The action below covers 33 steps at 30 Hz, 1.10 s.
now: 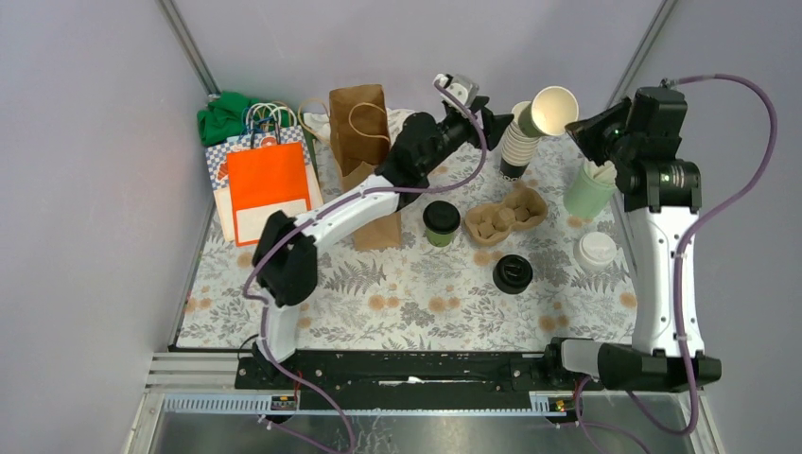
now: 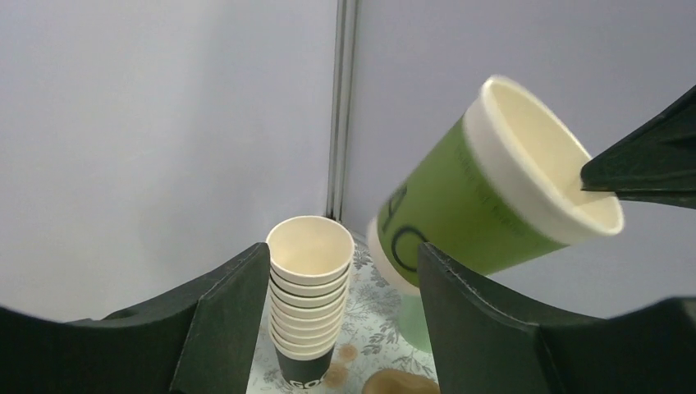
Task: Pack the takeout coffee
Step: Pick up the coffee cup, then place the coffee cup at the center of the board.
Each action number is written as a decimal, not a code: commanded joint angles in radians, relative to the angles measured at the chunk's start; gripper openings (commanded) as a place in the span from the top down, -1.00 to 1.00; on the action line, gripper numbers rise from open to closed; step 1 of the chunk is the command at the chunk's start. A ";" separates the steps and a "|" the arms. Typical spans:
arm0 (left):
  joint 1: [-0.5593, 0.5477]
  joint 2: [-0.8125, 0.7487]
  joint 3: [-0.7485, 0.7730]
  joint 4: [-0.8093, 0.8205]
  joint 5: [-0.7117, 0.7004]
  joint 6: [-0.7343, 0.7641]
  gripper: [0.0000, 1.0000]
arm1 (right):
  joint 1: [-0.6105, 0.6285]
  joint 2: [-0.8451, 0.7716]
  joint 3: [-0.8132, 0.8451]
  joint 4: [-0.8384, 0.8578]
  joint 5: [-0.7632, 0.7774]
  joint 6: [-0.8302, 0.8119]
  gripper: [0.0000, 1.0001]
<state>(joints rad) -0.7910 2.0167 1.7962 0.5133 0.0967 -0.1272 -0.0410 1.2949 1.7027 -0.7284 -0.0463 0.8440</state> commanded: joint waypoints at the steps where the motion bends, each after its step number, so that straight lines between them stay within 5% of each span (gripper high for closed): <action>1: -0.015 -0.156 -0.110 -0.005 -0.022 0.032 -0.42 | 0.000 -0.099 -0.066 -0.016 -0.005 -0.060 1.00; 15: -0.029 -0.256 -0.108 -0.139 -0.061 0.103 -0.52 | 0.000 -0.133 -0.086 -0.046 0.005 -0.100 1.00; 19: -0.040 -0.301 -0.118 -0.199 -0.030 0.119 -0.69 | 0.000 -0.110 -0.083 -0.091 -0.060 -0.135 1.00; 24: -0.084 -0.408 -0.209 -0.247 -0.030 0.143 -0.98 | 0.000 -0.120 -0.204 -0.147 -0.182 -0.209 1.00; 33: -0.218 -0.591 -0.332 -0.411 -0.116 0.172 -0.98 | 0.027 -0.221 -0.500 -0.178 -0.306 -0.252 1.00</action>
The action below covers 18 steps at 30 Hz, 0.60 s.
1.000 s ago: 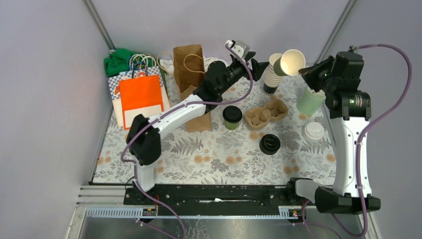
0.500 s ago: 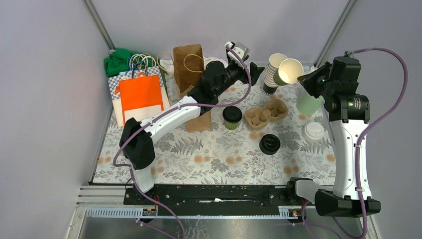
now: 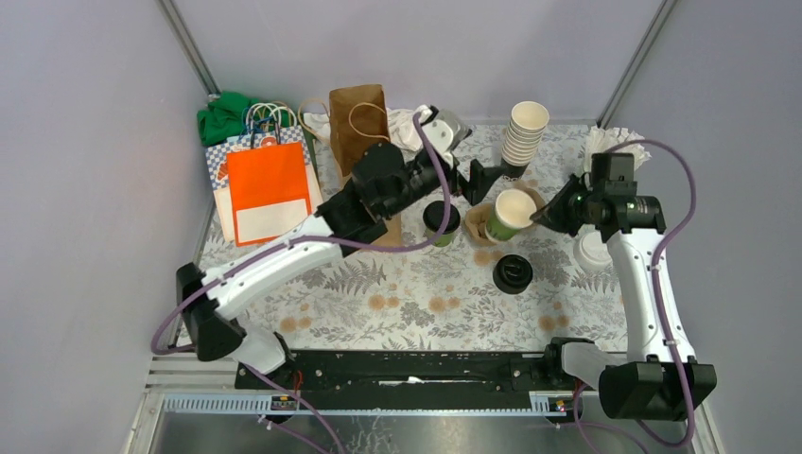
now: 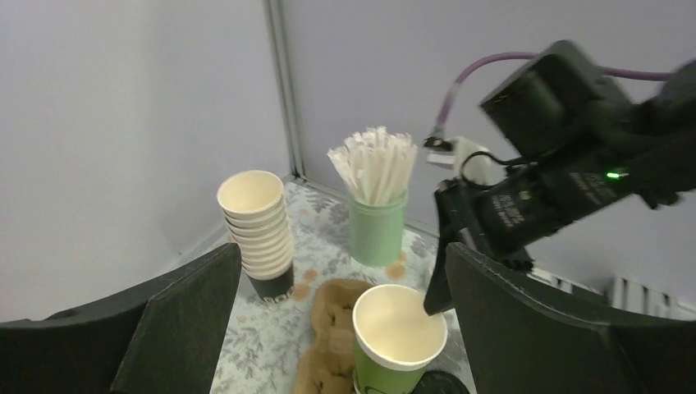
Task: Pack the takeout coffee
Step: Place the coffee cup at the center of the board.
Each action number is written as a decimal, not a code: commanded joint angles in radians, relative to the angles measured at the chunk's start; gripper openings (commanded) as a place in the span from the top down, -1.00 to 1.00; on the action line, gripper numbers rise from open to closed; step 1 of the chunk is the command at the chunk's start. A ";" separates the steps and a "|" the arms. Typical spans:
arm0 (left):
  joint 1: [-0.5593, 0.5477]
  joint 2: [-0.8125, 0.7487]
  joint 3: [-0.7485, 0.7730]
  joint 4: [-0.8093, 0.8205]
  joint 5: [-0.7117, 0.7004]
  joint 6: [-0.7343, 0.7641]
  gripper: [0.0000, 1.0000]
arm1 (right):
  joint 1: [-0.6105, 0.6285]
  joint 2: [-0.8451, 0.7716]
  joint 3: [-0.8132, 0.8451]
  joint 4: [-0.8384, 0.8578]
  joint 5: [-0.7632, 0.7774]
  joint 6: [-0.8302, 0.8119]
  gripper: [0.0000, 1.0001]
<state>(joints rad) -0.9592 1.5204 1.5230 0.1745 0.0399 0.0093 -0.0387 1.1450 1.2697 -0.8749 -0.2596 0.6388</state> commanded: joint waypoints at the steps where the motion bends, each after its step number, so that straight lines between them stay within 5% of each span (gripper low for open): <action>1: -0.063 -0.122 -0.088 -0.084 -0.079 0.037 -0.98 | 0.049 -0.078 -0.079 -0.040 -0.085 -0.051 1.00; 5: -0.079 -0.240 -0.203 -0.130 -0.120 -0.021 -0.98 | 0.216 -0.080 -0.133 -0.076 0.012 -0.044 1.00; 18: -0.081 -0.466 -0.600 -0.146 -0.201 -0.199 -0.98 | 0.456 -0.022 -0.290 0.086 0.078 0.052 1.00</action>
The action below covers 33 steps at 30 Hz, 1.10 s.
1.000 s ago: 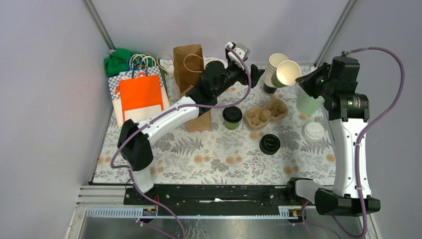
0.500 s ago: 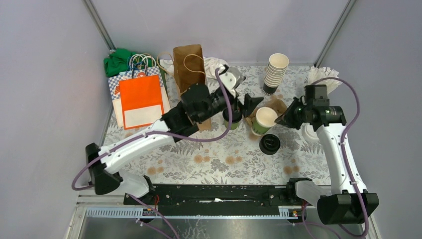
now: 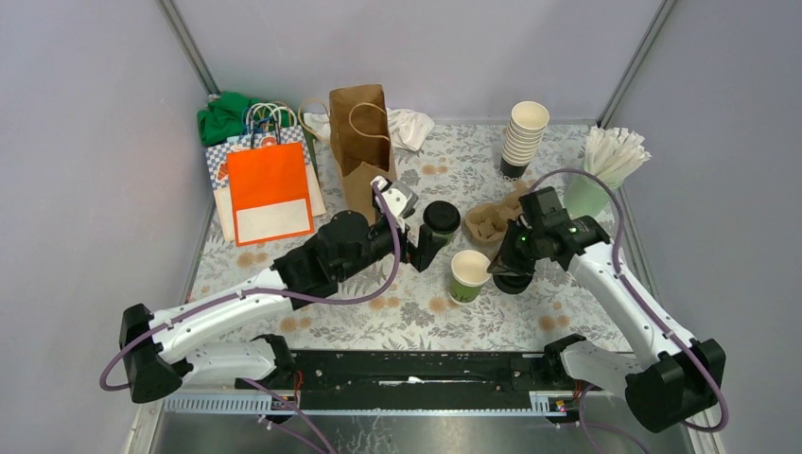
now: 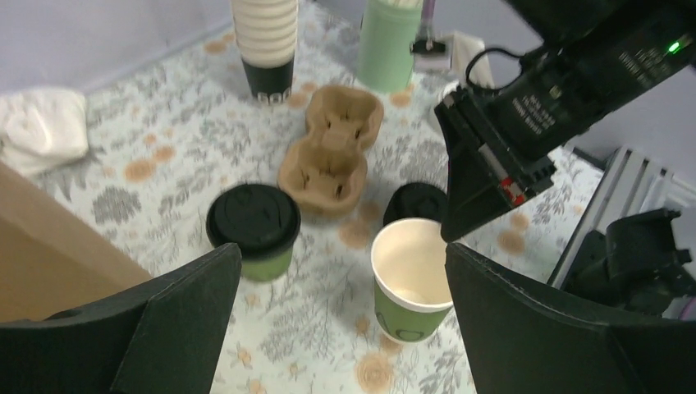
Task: Pack the takeout coffee
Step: Place the coffee cup at the center of the board.
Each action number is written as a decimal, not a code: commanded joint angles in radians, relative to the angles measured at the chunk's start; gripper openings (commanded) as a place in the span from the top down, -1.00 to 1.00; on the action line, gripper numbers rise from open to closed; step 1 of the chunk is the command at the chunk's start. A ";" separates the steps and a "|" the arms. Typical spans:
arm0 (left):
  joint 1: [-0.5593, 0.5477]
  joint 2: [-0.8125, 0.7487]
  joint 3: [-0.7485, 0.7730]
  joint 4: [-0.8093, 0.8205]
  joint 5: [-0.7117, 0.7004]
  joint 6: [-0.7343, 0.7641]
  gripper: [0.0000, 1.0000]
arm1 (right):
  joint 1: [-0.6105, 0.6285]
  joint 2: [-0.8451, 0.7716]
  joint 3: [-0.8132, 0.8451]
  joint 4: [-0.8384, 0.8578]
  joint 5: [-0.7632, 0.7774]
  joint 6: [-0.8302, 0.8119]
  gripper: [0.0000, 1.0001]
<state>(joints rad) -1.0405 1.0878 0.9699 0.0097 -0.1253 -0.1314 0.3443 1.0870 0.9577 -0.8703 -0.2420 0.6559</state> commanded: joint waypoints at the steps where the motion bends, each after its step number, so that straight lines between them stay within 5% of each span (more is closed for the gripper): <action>1: 0.000 -0.037 -0.064 0.023 -0.040 -0.064 -0.98 | 0.084 0.047 0.030 0.092 0.078 0.032 1.00; 22: 0.000 -0.104 -0.173 -0.008 -0.159 0.001 -0.98 | 0.101 0.307 0.110 0.363 0.152 -0.114 1.00; 33: 0.000 -0.089 -0.181 -0.008 -0.187 0.011 -0.98 | 0.103 0.370 0.166 0.356 0.131 -0.133 1.00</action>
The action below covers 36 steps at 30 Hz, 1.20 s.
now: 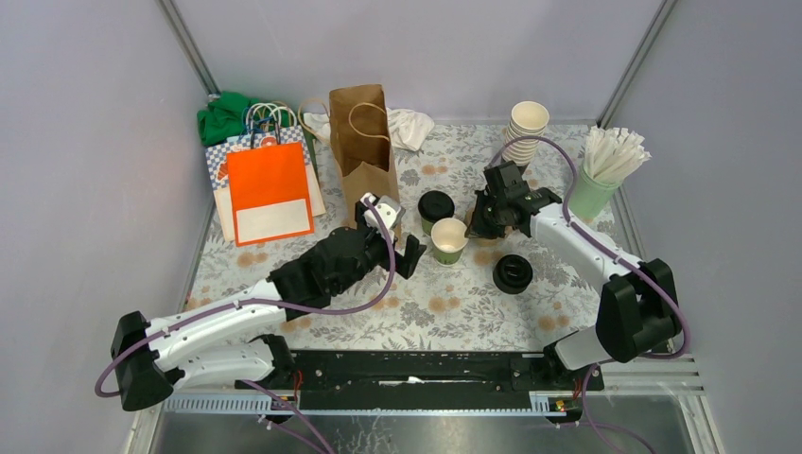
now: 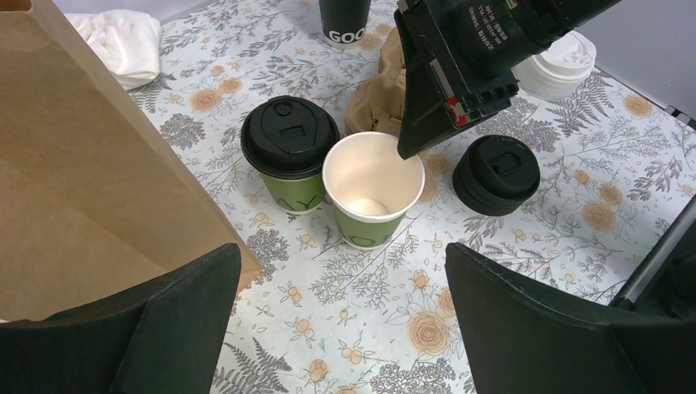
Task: Pack the takeout coffee
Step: Place the coffee cup at the center of the board, then move the takeout bag to the center of the board.
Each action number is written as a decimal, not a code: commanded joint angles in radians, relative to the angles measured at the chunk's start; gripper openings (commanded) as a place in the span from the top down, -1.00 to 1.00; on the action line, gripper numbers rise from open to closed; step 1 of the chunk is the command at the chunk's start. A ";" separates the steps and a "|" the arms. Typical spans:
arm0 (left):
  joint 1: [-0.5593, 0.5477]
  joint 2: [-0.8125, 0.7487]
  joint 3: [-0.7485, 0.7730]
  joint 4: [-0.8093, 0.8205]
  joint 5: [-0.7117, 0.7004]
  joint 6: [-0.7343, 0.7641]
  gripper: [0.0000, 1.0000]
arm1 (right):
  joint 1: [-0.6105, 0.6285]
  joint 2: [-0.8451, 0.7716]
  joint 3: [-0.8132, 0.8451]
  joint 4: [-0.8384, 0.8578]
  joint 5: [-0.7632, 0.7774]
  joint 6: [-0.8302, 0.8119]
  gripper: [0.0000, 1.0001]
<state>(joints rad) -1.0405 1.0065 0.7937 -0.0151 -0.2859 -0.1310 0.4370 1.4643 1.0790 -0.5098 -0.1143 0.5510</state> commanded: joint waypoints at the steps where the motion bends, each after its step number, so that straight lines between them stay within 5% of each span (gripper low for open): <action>1: 0.000 -0.004 -0.006 0.019 -0.033 0.006 -0.98 | 0.010 -0.017 0.041 -0.020 0.001 -0.032 1.00; 9: 0.003 0.028 -0.032 0.078 -0.079 -0.069 -0.98 | 0.011 -0.134 -0.041 -0.130 0.002 -0.076 0.88; 19: 0.048 0.169 -0.005 0.145 -0.101 -0.159 -0.87 | 0.010 -0.160 -0.055 -0.160 0.015 -0.093 0.10; 29: 0.135 0.342 0.098 0.167 -0.047 -0.238 -0.08 | 0.011 -0.108 0.113 -0.177 0.079 -0.118 0.08; 36: 0.185 0.432 0.206 0.132 -0.031 -0.264 0.46 | 0.003 -0.059 0.136 -0.011 0.054 -0.072 0.16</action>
<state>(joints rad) -0.8783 1.4075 0.9138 0.0830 -0.3374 -0.3676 0.4385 1.3830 1.1973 -0.6334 -0.0620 0.4530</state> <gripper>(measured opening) 0.342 0.427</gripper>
